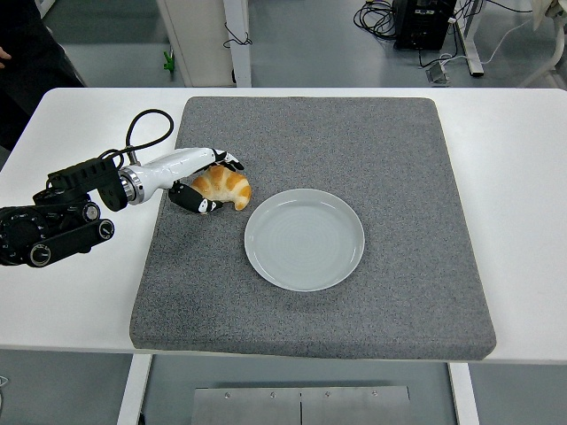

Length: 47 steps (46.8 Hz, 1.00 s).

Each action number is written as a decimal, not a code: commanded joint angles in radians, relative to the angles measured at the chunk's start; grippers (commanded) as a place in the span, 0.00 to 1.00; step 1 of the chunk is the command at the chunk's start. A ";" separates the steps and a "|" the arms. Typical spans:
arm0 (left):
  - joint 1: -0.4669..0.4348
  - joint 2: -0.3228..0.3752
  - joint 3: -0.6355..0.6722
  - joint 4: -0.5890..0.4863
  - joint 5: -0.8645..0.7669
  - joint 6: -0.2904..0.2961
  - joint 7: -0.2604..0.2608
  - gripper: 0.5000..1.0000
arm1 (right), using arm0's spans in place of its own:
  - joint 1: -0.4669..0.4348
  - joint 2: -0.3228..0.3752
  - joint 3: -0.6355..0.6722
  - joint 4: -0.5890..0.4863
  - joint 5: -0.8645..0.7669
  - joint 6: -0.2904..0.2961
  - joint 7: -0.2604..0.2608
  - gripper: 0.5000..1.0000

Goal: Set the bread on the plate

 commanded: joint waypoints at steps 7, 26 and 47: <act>-0.015 0.005 -0.017 0.000 -0.013 0.000 -0.005 0.35 | 0.000 0.000 0.000 0.000 0.000 0.000 0.000 1.00; -0.093 0.011 -0.121 0.009 -0.014 -0.063 -0.009 0.32 | 0.000 0.000 0.000 0.000 0.000 0.000 0.000 1.00; -0.154 0.012 -0.227 0.069 0.006 -0.172 -0.009 0.34 | 0.000 0.000 0.000 0.000 0.000 0.001 0.000 1.00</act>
